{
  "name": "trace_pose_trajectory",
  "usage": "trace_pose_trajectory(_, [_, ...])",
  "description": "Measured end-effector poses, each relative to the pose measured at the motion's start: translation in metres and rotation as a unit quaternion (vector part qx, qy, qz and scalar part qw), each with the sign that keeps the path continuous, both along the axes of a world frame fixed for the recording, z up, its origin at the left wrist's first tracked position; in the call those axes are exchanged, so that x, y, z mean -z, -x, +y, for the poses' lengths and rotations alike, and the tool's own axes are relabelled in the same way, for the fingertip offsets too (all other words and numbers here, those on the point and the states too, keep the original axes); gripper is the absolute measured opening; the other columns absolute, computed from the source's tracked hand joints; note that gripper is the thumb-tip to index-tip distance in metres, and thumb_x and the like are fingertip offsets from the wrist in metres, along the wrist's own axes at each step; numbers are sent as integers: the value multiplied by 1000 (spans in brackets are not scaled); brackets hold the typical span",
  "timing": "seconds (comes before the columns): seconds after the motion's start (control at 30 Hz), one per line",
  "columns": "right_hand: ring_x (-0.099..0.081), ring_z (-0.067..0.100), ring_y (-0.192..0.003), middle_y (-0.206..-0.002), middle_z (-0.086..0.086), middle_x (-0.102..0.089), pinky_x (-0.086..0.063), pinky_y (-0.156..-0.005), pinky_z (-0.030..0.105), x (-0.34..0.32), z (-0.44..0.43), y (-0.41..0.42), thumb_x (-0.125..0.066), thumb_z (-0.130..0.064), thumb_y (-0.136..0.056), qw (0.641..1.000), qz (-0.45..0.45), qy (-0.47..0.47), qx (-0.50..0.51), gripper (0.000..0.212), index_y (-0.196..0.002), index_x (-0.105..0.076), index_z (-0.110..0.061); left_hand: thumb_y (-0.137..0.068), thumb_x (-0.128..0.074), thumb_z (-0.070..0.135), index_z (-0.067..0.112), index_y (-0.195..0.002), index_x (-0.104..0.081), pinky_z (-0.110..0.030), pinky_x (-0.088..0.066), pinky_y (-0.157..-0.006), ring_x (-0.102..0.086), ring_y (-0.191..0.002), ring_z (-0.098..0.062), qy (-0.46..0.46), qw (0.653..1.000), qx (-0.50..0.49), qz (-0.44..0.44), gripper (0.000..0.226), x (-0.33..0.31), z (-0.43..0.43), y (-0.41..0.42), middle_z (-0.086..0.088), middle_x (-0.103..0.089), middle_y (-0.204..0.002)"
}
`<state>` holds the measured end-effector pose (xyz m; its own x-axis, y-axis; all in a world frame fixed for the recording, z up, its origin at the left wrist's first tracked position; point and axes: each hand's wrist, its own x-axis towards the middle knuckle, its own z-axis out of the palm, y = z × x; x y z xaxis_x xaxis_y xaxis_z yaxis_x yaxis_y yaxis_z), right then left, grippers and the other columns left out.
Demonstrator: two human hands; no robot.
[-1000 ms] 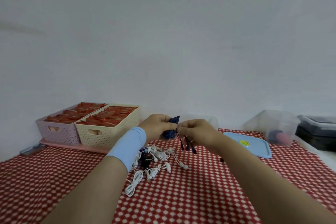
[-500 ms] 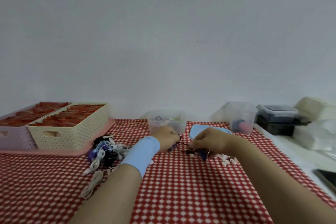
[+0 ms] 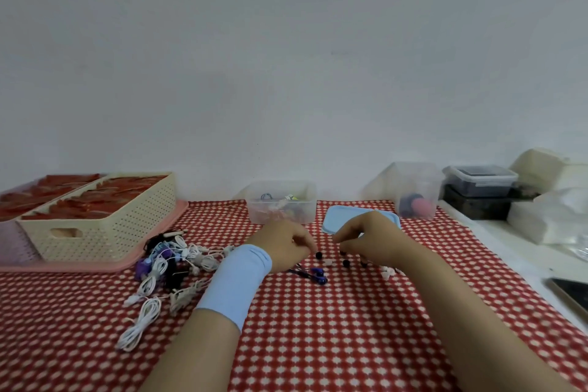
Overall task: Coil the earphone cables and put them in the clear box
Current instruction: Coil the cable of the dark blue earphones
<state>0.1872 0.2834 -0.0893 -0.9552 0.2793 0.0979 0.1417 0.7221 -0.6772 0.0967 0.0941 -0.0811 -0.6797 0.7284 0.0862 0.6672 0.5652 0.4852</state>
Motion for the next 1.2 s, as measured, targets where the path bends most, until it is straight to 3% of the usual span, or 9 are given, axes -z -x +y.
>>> trace_pose_trajectory(0.17, [-66, -3, -83, -86, -18, -75, -49, -70, 8, 1, 3, -11, -81, -25, -83, 998, -43, -47, -15, 7, -86, -81, -31, -71, -82, 44, 37, -95, -77, -21, -49, -83, -59, -91, 2, 43, 997, 55, -28, 25, 11, 0, -6, 23, -66, -98])
trace_pose_trajectory(0.3, [-66, -1, -83, -86, -18, -75, -52, -76, 16, 3, 0, -10, -83, -30, -80, 994, -62, -86, -16, 6, -86, -82, -31, -81, -76, 41, 35, -98, -78, -22, -46, -90, -57, -91, 4, 11, 998, 50, -31, 19, 16, -2, -5, 24, -66, -94])
trace_pose_trajectory(0.43, [-66, 3, -84, -87, -15, -75, -54, -77, 19, 3, -2, -8, -80, -29, -83, 992, -57, -113, -13, 3, -86, -81, -29, -90, -67, 33, 30, -98, -76, -20, -46, -87, -60, -90, 3, -114, 992, 10, -45, 12, 20, -4, -4, 18, -70, -96])
trace_pose_trajectory(0.53, [-65, 4, -81, -89, -11, -74, -52, -74, 20, 4, -5, -7, -75, -25, -88, 999, 8, -54, 3, 3, -90, -77, -25, -95, -61, 24, 27, -100, -72, -15, -49, -72, -62, -70, 0, -238, 967, -27, -92, 12, 19, -9, -5, 12, -71, -84])
trace_pose_trajectory(0.6, [-62, 7, -61, -81, -5, -75, -50, -58, 19, 5, -10, -7, -73, -20, -91, 997, 60, 38, 17, 2, -92, -74, -20, -98, -57, 20, 25, -108, -70, -12, -48, -62, -61, -64, -3, -280, 950, -30, -134, 17, 19, -10, -6, 4, -73, -87])
trace_pose_trajectory(0.77, [-49, 13, -51, -75, 9, -71, -36, -44, 23, 3, -24, -9, -72, -19, -92, 966, 96, 239, 9, 10, -90, -77, -10, -99, -54, 21, 17, -99, -75, -27, -50, -66, -57, -67, -17, -332, 918, -54, -212, 21, 29, -12, -6, -19, -71, -88])
trace_pose_trajectory(0.87, [-46, 14, -51, -68, 11, -60, -33, -43, 22, 7, -28, -8, -75, -15, -89, 956, 89, 278, 2, 10, -92, -77, -6, -100, -54, 21, 20, -98, -74, -23, -49, -63, -54, -63, -14, -331, 907, -39, -258, 20, 31, -10, -10, -8, -66, -74])
trace_pose_trajectory(0.97, [-48, 12, -52, -71, 7, -65, -32, -45, 22, 9, -30, -9, -67, -21, -95, 954, 81, 290, -16, 22, -92, -75, -1, -99, -55, 13, 26, -103, -73, -22, -50, -61, -58, -64, -9, -340, 901, -19, -269, 22, 32, -7, -14, -1, -71, -81])
trace_pose_trajectory(1.2, [-50, 12, -52, -87, 7, -74, -30, -42, 20, 6, -32, -7, -67, -12, -94, 915, 98, 390, -34, 10, -93, -77, -11, -98, -56, 14, 17, -114, -71, -25, -50, -65, -60, -68, -12, -359, 886, -28, -294, 22, 34, -5, -14, -3, -72, -84])
